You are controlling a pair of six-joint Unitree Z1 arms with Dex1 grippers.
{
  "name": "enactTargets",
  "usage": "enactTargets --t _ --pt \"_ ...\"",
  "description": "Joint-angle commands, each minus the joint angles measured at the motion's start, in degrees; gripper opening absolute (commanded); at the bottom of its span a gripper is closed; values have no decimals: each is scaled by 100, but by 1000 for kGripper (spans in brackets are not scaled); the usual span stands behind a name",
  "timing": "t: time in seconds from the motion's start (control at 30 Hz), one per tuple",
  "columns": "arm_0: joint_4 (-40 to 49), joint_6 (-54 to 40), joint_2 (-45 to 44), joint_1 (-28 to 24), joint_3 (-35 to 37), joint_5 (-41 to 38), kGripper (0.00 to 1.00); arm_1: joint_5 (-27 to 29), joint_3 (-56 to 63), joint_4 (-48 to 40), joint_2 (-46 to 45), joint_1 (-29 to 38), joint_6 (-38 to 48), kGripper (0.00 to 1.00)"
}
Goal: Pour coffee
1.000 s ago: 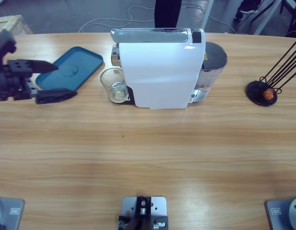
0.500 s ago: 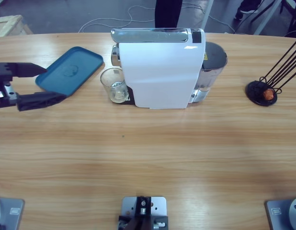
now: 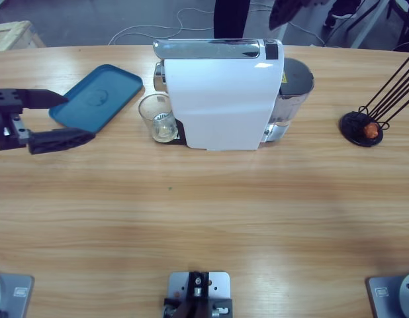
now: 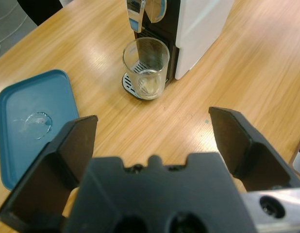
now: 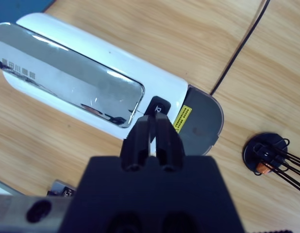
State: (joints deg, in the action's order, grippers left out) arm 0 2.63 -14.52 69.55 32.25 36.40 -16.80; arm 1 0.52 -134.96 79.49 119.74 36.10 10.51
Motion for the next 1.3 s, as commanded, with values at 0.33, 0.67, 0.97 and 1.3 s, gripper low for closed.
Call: enactTargets --t 0.33,0.67,0.97,1.3 --pt "0 98 288 44 -62 72 1000 141 -331 151 664 -33 -67 0" --pt "-7 98 357 44 -46 63 1000 248 -329 269 598 -33 -67 0" --pt "-7 98 357 44 -53 70 1000 284 -317 260 707 -91 -100 0" --pt "-5 98 348 44 -44 72 1000 166 -238 243 826 -98 -149 0"
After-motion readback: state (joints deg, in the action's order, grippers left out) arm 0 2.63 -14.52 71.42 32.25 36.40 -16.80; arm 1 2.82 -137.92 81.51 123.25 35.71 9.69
